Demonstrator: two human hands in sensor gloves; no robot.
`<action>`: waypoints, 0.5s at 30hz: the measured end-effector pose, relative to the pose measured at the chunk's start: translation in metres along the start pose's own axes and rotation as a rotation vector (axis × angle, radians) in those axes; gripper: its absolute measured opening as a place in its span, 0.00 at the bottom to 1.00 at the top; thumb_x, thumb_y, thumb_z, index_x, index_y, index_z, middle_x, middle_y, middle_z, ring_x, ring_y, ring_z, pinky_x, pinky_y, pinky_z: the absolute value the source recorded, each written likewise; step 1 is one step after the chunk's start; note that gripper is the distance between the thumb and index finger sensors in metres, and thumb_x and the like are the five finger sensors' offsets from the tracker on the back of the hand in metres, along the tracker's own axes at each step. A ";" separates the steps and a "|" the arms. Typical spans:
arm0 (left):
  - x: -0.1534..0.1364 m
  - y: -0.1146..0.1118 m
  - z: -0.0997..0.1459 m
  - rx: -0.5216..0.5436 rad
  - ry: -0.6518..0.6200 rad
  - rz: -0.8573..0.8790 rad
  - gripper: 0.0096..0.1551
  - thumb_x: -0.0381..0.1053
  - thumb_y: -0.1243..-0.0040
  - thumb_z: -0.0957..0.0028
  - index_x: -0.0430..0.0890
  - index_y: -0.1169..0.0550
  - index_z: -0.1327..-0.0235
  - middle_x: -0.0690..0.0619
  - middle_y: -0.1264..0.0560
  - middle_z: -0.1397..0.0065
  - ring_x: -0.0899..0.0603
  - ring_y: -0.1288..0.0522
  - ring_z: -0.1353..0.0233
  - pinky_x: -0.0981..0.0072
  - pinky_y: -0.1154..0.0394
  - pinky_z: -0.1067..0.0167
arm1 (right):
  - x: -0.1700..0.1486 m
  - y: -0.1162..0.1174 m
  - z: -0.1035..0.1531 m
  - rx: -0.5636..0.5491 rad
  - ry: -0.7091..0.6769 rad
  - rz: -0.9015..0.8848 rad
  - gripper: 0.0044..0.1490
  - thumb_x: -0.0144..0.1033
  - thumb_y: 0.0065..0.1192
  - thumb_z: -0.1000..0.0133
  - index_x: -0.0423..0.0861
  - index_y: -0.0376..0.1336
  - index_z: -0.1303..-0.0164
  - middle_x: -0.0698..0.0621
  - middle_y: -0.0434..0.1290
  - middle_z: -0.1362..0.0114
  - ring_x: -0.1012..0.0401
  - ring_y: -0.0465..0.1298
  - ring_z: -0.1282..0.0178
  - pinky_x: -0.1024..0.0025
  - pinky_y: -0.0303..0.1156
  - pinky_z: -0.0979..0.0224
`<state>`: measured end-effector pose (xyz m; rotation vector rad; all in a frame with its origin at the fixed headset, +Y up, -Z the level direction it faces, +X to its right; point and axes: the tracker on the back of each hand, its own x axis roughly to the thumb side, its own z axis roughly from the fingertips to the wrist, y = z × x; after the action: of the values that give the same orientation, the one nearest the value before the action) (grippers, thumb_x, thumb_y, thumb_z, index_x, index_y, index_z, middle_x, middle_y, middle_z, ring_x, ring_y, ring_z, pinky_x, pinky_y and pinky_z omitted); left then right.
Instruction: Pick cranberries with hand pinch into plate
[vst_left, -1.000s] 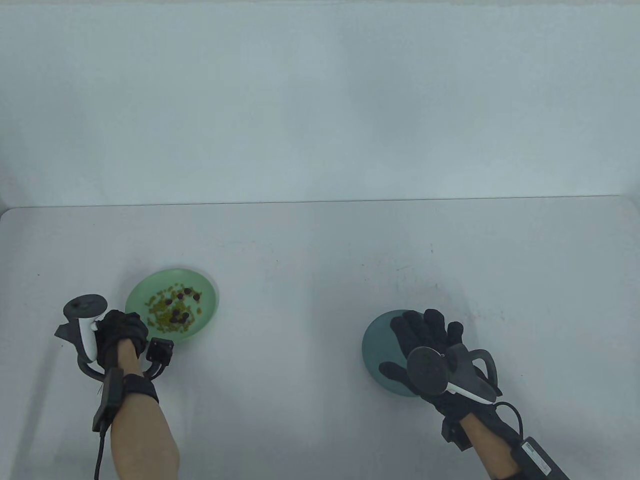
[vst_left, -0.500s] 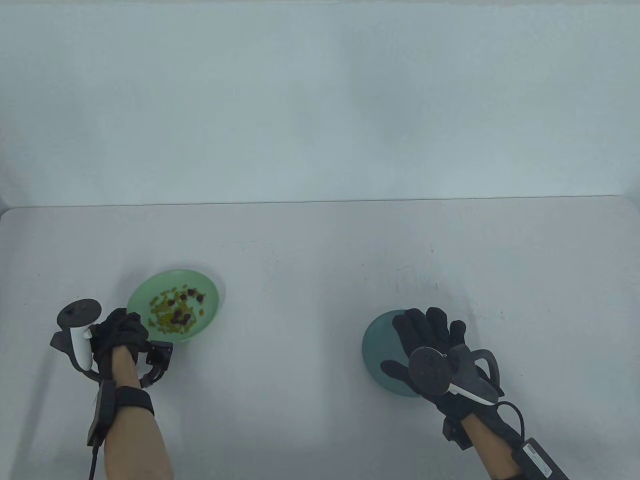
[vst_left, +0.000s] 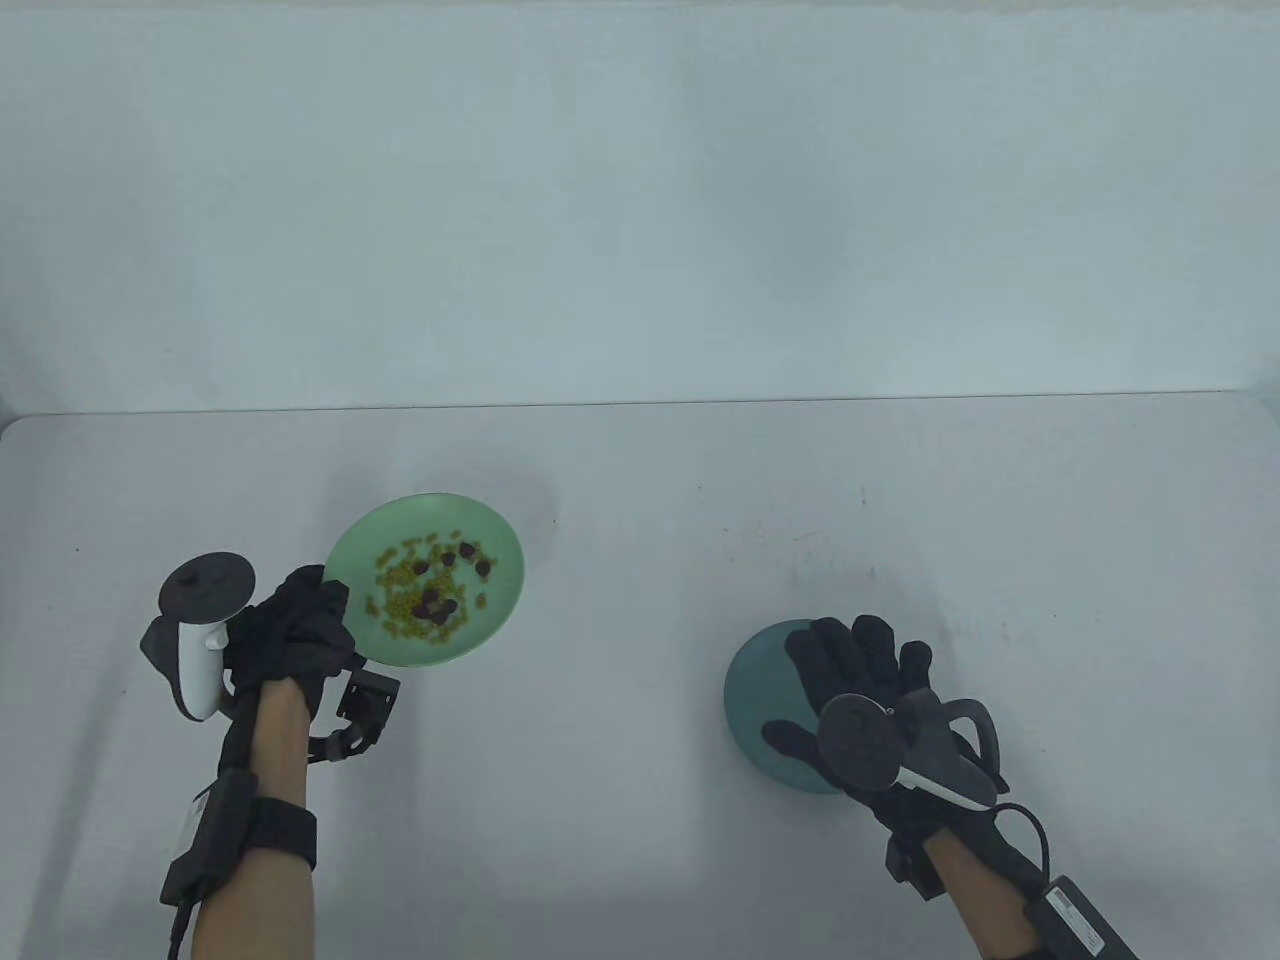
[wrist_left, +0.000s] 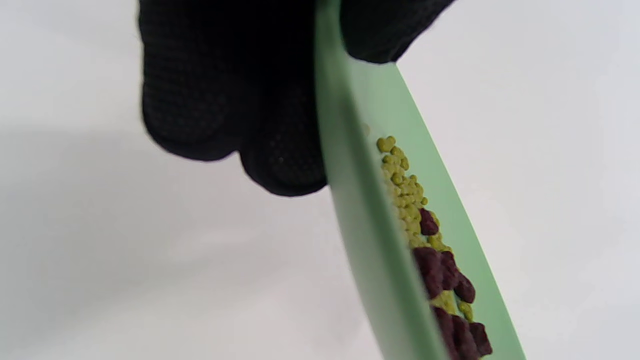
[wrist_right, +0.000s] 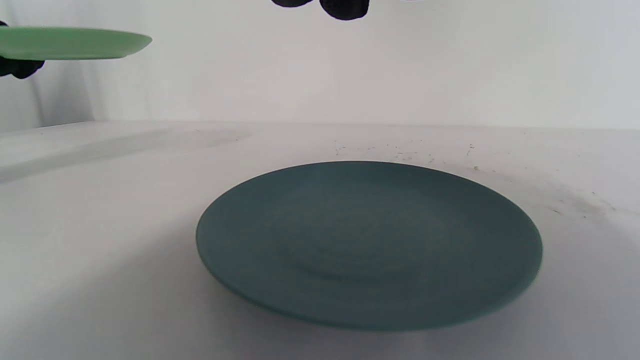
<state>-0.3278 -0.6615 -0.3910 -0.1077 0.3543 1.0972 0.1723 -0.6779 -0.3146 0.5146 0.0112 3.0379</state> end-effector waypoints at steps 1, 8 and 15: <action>0.005 -0.005 0.004 -0.017 -0.012 0.001 0.29 0.41 0.48 0.37 0.32 0.35 0.26 0.39 0.22 0.40 0.45 0.12 0.54 0.61 0.14 0.56 | 0.000 0.000 0.000 0.001 0.000 -0.002 0.58 0.72 0.34 0.43 0.46 0.40 0.09 0.41 0.46 0.06 0.33 0.46 0.10 0.27 0.43 0.20; 0.021 -0.039 0.023 -0.087 -0.061 -0.012 0.29 0.41 0.48 0.37 0.31 0.35 0.26 0.39 0.22 0.40 0.45 0.11 0.55 0.62 0.14 0.56 | -0.002 0.000 0.000 -0.002 0.006 -0.005 0.58 0.72 0.34 0.43 0.46 0.40 0.09 0.41 0.46 0.06 0.33 0.46 0.10 0.27 0.43 0.20; 0.020 -0.076 0.033 -0.151 -0.071 -0.022 0.29 0.42 0.49 0.37 0.31 0.36 0.26 0.39 0.23 0.39 0.45 0.12 0.54 0.62 0.14 0.55 | -0.002 -0.001 0.000 -0.008 0.003 -0.003 0.58 0.72 0.34 0.43 0.46 0.40 0.09 0.41 0.46 0.06 0.33 0.46 0.10 0.27 0.43 0.20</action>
<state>-0.2452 -0.6710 -0.3733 -0.2051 0.2061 1.1024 0.1745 -0.6774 -0.3155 0.5088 0.0003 3.0343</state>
